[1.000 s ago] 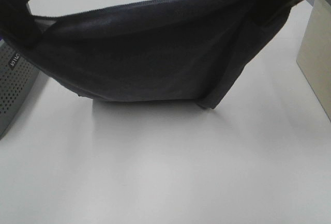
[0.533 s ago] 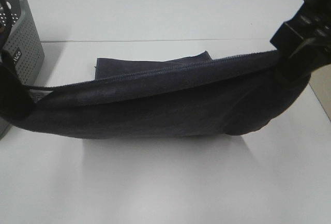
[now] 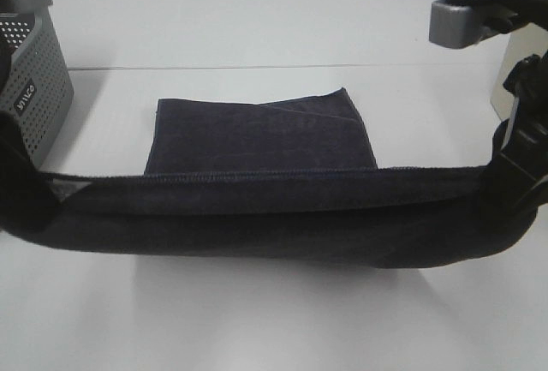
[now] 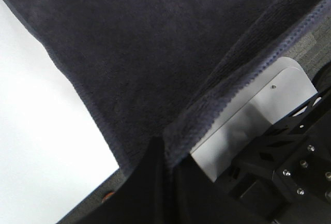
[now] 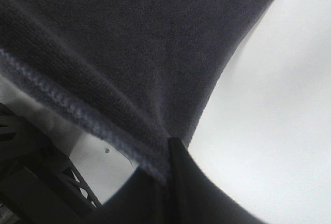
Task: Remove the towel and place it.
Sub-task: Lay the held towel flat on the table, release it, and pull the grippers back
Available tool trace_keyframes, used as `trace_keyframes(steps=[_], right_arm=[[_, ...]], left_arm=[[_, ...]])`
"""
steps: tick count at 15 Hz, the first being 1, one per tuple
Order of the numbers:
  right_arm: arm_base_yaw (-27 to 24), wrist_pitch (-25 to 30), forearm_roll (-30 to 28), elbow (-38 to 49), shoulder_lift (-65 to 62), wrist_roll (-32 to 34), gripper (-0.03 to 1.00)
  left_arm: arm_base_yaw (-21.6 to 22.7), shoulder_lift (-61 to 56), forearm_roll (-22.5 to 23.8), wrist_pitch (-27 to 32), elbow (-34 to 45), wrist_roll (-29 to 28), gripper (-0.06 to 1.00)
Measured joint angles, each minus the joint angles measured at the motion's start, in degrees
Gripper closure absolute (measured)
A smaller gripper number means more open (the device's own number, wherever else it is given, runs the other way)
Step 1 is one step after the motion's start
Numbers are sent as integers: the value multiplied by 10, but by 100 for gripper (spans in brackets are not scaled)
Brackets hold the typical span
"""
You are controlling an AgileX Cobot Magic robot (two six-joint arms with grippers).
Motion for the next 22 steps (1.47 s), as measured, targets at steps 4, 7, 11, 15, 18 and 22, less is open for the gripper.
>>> trace_keyframes(steps=[4,7,11,15,18,22], right_arm=[[0,-3,26,22,0,-2,96],[0,-2,40,44,0,-2,96],[0,-1,65,52,0,-2,96],[0,1,96,93,-1,-15,96],[0,2,105,109,-1,-28,96],[0,-3,115,143,-1,-28,96]], left_arm=[[0,0,-35,0,69,0,94],[0,0,-71,-2,114,0,94],[0,-1,-102,-5,163,0,94],[0,-1,-133,-5,213,0,94],[0,7,-142,-7,226,0,94],[0,10,-143,-6,227,0,94]])
